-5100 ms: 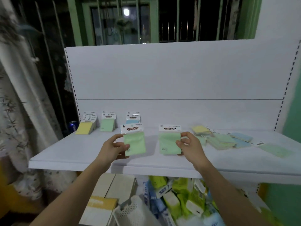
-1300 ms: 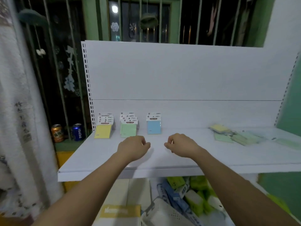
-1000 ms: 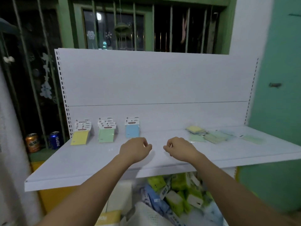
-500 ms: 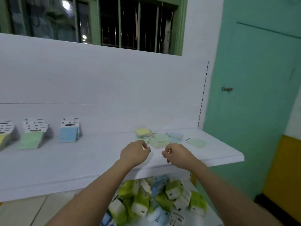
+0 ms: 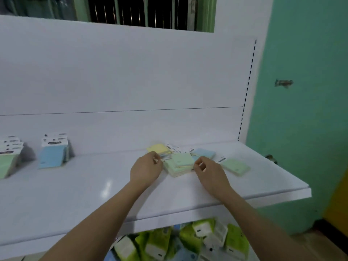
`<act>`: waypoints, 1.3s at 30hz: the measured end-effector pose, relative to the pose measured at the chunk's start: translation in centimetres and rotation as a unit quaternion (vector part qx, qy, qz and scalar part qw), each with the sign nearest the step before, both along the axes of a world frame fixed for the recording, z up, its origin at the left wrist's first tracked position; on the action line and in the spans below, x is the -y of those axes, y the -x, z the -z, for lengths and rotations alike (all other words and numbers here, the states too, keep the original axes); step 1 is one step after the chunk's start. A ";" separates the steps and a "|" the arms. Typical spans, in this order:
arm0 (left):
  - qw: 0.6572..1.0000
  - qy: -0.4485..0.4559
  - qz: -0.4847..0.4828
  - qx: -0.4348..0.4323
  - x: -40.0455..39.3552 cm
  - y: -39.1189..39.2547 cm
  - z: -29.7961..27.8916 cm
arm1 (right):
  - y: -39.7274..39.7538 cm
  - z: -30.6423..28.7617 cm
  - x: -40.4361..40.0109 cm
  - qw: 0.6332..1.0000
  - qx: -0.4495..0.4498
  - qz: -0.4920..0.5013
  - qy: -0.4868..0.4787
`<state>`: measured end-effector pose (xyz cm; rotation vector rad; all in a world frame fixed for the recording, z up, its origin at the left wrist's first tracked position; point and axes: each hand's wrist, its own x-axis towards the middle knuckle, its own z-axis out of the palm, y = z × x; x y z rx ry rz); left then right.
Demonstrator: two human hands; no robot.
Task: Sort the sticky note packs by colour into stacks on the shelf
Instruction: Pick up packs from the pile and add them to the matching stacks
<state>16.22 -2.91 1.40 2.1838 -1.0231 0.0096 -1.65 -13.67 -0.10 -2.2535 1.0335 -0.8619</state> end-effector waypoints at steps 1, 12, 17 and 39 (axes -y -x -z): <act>1.000 0.006 -0.013 -0.015 1.0 -1.0 -0.1 | -0.7 -0.2 0.9 1.000 0.009 0.000 0.006; 0.986 0.073 -0.083 -0.125 8.9 -8.1 1.5 | -6.9 -2.2 15.7 0.998 -0.019 0.036 -0.050; 0.993 0.029 -0.068 -0.091 8.9 -8.6 2.2 | -6.3 -1.5 18.0 0.996 -0.055 0.045 -0.050; 0.930 0.210 0.003 -0.302 8.9 -9.7 0.5 | -5.3 -1.4 18.2 0.972 0.102 -0.028 -0.211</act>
